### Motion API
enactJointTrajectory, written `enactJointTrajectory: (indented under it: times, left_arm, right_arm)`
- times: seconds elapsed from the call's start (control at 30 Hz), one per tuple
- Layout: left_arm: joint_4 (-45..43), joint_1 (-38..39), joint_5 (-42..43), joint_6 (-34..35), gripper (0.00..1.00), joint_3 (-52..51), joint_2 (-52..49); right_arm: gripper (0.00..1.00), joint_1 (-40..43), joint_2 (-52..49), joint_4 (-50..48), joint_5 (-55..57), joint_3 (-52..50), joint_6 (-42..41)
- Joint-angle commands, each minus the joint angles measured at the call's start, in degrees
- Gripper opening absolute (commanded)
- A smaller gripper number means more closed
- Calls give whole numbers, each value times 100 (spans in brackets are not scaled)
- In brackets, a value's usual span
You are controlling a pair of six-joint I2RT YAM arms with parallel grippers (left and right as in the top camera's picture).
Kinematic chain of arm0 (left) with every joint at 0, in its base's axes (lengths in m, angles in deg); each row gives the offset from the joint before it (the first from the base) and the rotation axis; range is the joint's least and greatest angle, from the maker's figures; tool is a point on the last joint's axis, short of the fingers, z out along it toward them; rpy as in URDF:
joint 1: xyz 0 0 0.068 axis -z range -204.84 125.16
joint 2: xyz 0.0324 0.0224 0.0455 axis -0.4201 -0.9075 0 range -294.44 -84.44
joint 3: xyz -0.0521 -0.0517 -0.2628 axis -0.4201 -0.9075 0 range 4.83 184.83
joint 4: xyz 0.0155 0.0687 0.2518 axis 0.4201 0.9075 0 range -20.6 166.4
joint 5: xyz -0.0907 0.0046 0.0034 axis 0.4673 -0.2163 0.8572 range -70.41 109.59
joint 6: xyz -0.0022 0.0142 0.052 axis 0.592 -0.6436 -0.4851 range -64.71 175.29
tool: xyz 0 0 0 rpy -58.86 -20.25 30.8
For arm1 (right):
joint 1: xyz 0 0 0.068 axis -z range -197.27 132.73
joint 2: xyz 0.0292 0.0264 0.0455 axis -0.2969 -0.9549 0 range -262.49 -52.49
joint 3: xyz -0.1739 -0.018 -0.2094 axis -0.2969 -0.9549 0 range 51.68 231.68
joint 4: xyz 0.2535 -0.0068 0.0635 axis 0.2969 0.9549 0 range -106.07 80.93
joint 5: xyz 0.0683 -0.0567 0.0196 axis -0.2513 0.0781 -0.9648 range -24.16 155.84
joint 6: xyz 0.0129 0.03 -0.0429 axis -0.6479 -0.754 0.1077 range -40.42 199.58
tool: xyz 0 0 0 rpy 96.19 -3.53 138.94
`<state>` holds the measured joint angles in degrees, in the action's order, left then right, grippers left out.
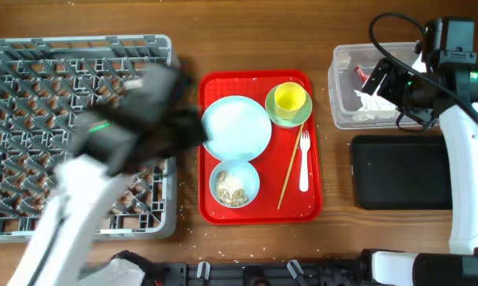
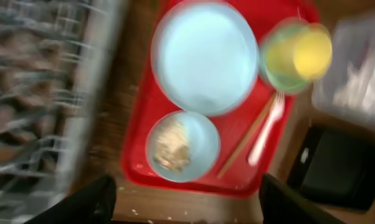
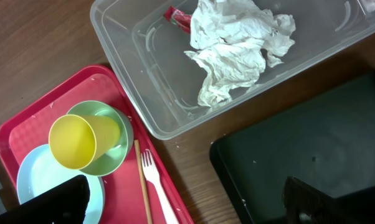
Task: Sort waste into correct bins and load items into the dishwasher rack
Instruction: 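Reach the right gripper to the light-blue rice bowl and grasp it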
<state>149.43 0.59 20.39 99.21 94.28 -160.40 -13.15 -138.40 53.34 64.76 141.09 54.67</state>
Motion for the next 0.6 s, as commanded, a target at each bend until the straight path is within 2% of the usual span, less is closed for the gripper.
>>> enactJointTrajectory:
  times: [0.0, 0.2, 0.23, 0.3, 0.37, 0.4, 0.47, 0.57]
  left_arm:
    - [402, -1609, -195, -153, 100, 46, 892]
    - [1187, -4634, -149, -151, 100, 46, 1596]
    - [1294, -5058, -70, -151, 100, 46, 1604]
    - [1464, -5639, 136, -151, 100, 46, 1567]
    - [1561, -5923, 173, -149, 100, 46, 1493]
    - [1561, -5952, 170, -151, 100, 46, 1458]
    - [1561, -5952, 173, -151, 100, 46, 1403]
    - [1587, -5952, 144, -151, 100, 46, 1294]
  right_arm:
    - [100, -9, 0, -17, -28, 57, -74]
    - [100, -11, 0, -317, -173, 57, -398]
    - [100, -11, 0, -199, -608, 57, -382]
    - [100, -59, -2, -66, -2190, 7, -278]
    - [100, -525, -2, -24, -3617, -168, 798]
    - [100, -839, -2, 26, -3637, -238, 1005]
    - [100, -1517, -2, 55, -3123, -387, 1029]
    - [100, -3467, -2, -407, -1687, -1038, 275]
